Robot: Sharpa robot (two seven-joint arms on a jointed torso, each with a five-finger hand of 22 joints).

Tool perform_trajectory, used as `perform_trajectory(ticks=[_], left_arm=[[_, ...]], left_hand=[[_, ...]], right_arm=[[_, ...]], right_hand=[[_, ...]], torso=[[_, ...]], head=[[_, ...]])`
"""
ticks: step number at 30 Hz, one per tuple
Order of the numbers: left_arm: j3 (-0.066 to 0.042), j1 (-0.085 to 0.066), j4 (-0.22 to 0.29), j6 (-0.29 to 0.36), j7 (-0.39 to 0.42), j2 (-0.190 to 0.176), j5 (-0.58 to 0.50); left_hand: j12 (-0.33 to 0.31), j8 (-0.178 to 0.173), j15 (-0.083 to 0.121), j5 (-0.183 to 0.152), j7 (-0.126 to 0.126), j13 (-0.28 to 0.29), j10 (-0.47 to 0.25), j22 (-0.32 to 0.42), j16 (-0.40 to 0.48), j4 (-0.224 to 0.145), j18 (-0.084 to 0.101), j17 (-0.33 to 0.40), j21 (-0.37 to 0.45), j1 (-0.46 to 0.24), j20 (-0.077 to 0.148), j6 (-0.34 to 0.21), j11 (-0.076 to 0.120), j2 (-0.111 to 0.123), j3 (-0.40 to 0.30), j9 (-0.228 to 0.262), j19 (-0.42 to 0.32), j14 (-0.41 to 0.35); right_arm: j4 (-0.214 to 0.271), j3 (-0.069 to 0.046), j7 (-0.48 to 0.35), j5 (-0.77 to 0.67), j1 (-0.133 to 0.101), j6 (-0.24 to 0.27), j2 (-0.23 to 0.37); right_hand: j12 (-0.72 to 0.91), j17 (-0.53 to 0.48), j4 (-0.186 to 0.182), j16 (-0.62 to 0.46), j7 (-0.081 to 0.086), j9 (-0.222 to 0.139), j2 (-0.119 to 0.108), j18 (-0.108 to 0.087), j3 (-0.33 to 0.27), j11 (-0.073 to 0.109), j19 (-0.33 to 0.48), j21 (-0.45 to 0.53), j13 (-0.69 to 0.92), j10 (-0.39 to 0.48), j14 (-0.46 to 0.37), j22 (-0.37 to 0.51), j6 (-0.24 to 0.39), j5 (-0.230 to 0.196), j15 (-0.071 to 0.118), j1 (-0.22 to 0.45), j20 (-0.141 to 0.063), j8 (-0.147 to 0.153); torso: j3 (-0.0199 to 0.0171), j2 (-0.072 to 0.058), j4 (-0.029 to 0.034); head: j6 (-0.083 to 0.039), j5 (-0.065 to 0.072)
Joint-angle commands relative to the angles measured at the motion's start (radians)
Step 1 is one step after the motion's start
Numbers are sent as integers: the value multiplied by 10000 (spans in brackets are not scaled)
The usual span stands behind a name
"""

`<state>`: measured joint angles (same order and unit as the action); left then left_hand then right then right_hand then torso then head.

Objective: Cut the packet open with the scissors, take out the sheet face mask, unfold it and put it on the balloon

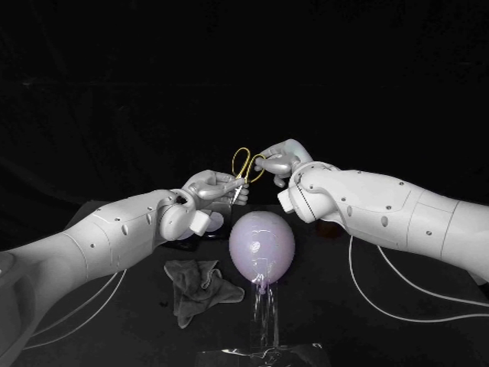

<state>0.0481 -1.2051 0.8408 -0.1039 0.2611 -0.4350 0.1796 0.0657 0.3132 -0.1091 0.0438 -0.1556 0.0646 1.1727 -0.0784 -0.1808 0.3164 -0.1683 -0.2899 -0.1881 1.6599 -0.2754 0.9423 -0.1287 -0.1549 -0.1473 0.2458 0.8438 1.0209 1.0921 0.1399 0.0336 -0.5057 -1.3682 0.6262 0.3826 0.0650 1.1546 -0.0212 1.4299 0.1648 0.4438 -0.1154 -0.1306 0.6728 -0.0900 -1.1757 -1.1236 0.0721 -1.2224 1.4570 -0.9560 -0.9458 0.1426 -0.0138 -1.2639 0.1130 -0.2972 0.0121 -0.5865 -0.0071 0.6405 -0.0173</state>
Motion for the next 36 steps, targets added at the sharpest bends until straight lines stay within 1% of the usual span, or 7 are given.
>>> perform_trajectory(ticks=[1, 10, 21, 27, 31, 32, 36], left_arm=[[-14, -21, 20, -15, 10, 7, -107], [-14, -21, 8, -39, 7, -15, 34], [3, -22, -55, -352, -95, -105, 681], [9, -21, -68, -535, -188, -195, 892], [10, -22, -64, -614, -242, -251, 946], [10, -22, -63, -640, -257, -260, 959], [11, -22, -40, -747, -312, -287, 1029]], left_hand=[[6, 231, 12, 45, 81, 8, 99, 9, -40, -260, -157, -25, -60, 104, -11, 1, 25, 19, -410, 344, 74, 63], [-15, 637, 27, 48, -2, 7, 210, 46, 24, -255, -144, -340, -66, -543, -30, -241, 29, 905, -2501, 1149, 119, 61], [-5, 983, 40, 52, -84, 24, 339, 42, 65, -443, -124, -575, -86, -1075, -86, -423, 52, 1617, -4149, 1842, 89, 83], [-2, 1103, 40, 55, -110, 28, 367, 28, 89, -708, -122, -667, -120, -1317, -80, -505, 43, 1868, -4852, 2145, 67, 89], [1, 1163, 39, 54, -120, 32, 392, 16, 96, -842, -124, -721, -153, -1530, -75, -537, 45, 1982, -5182, 2313, 63, 105], [2, 1185, 42, 53, -124, 33, 404, 11, 96, -895, -123, -744, -169, -1622, -75, -550, 47, 2020, -5298, 2381, 65, 116], [7, 1219, 46, 52, -127, 37, 432, 4, 97, -978, -124, -780, -192, -1767, -72, -562, 48, 2065, -5461, 2487, 62, 130]], right_arm=[[-27, -7, -759, 58, -3, -299, 43], [-80, 13, -1534, 207, -33, -1052, 433], [-457, 151, -2521, -2465, -279, -1802, 1319], [-306, 131, -3213, -4341, -432, -2231, 1857], [101, 105, -3254, -5947, -596, -2345, 2033], [207, 100, -3212, -6371, -637, -2370, 2045], [598, 89, -2827, -8199, -785, -2500, 1943]], right_hand=[[-42, -2562, 52, -1369, 276, -222, -424, -492, -314, -239, 1719, 2008, -90, 708, -799, 2267, 574, -57, -226, 171, 176, 465], [9, -8137, 14, -8821, 634, -678, -858, -236, -2030, -962, 5088, 6877, -70, 2366, -6123, 5204, 1583, -510, -1313, 419, 1207, 1422], [32, -9067, -330, -10515, 770, -774, -273, -518, -3628, -1117, 5258, 8948, -73, 2775, -5973, 6830, 1302, -910, -1517, 142, 1754, 1421], [438, -7630, 1, -7480, 294, -718, 248, -525, -3233, -330, 676, 6429, 20, 1442, -572, 5781, 307, -928, -199, -899, 244, 1077], [345, -3137, 144, -3493, 260, -792, 136, -481, -3057, -258, -344, 5620, -42, 1291, 697, 5345, 154, -816, -2, -1088, 45, 1129], [106, 492, 220, -437, 156, -941, 45, 116, -2526, -347, -1764, 2152, -82, 1183, 881, 1720, -48, -861, -10, -1176, 55, 1261], [-30, 1445, 227, 302, 190, -1152, -372, 195, -1788, -292, -1716, 741, -82, 1130, 704, 175, -223, -604, -161, -955, 56, 1501]], torso=[[4, 2, 3], [9, 2, 1], [3, -1, -4], [-14, -20, 12], [-8, -17, 6], [-3, -14, -3], [17, -10, 8]], head=[[39, 17], [3, 18], [-6, -48], [61, -88], [19, -119], [22, -128], [-18, -98]])
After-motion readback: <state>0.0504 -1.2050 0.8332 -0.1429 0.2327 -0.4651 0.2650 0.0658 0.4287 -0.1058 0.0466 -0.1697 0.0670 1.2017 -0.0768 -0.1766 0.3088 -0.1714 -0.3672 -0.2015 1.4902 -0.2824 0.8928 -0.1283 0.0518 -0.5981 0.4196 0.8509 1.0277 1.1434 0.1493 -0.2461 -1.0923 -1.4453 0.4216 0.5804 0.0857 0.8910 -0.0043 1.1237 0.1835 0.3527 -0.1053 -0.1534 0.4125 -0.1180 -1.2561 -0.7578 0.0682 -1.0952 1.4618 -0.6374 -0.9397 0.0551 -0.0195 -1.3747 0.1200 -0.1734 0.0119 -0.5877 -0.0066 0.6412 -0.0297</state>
